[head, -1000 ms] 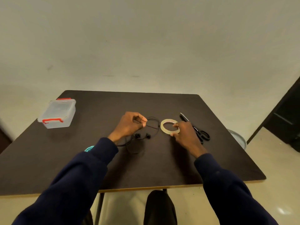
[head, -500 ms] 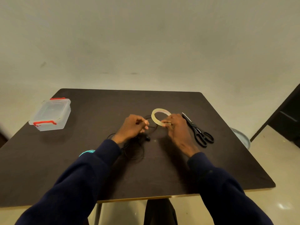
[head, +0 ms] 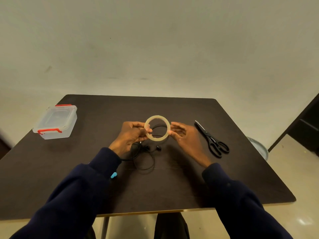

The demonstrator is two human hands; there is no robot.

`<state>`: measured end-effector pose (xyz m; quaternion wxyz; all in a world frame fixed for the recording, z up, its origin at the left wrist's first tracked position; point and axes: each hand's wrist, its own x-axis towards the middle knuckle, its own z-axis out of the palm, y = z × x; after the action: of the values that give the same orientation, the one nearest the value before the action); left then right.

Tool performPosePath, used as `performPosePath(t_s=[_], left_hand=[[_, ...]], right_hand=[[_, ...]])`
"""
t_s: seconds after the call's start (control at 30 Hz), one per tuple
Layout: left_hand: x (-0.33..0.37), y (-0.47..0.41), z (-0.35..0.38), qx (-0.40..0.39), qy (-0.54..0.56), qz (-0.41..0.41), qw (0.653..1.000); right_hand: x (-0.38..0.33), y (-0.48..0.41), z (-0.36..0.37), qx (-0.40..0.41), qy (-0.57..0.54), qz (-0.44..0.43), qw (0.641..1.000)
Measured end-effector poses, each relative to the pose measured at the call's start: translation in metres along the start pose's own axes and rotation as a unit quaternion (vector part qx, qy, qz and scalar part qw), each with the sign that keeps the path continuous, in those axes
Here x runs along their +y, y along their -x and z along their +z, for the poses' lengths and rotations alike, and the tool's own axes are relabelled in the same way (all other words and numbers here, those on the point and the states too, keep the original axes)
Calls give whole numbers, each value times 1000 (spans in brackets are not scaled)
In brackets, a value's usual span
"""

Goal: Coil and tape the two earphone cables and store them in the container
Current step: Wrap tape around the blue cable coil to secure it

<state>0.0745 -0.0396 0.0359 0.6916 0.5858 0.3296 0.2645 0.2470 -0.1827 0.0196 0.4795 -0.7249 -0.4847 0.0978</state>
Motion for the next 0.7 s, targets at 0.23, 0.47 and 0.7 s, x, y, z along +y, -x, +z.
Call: performPosePath(t_s=[0.23, 0.47, 0.7], left_hand=[[4, 10, -12, 0, -54, 50, 997], [21, 30, -30, -71, -131, 169, 974], [23, 41, -41, -52, -177, 195, 963]], right_hand=[[-13, -3, 19, 27, -179, 11, 983], [-28, -1, 28, 28, -150, -73, 986], [-42, 1, 35, 20, -135, -114, 984]])
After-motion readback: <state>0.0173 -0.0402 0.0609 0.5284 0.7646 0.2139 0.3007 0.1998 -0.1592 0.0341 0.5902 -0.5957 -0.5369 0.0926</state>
